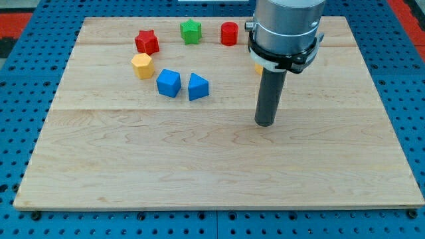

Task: Move the green circle and the yellow heart to the right side

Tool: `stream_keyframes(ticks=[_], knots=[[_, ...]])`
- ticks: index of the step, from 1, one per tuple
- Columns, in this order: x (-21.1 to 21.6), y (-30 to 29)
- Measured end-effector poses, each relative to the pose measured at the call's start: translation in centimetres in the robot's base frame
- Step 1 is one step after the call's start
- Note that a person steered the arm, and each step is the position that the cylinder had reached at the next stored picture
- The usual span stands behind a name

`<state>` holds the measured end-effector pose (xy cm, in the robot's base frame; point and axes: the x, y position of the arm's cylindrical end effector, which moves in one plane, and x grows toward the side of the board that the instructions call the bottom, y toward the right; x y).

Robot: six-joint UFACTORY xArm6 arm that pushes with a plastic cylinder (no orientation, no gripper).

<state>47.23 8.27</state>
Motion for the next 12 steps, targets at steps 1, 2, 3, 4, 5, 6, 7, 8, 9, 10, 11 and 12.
stream_keyframes(ticks=[1,2,3,4,5,6,7,8,9,10,11,12], knots=[[0.0,0.0],[0.3,-0.7],[0.3,0.8],[-1.3,1.5],[-4.5,1.0],[-5.2,0.5],[-5.3,-1.9],[-5.6,-3.9],[-9.7,-4.9],[-14.8,-6.9],[-17.3,-6.6],[-20.6,-3.1]])
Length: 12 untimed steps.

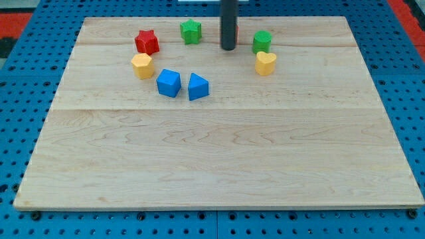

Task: Move the green circle and the yellow heart to the right side

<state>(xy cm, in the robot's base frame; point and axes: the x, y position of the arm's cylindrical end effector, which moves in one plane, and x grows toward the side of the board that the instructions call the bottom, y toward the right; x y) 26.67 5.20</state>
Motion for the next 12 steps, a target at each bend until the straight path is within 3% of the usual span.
stream_keyframes(ticks=[1,4,5,6,8,9,10,12], knots=[[-1.1,4.6],[1.0,10.3],[0.6,4.0],[3.5,-0.1],[5.6,7.9],[7.2,8.0],[8.4,4.1],[10.1,11.0]])
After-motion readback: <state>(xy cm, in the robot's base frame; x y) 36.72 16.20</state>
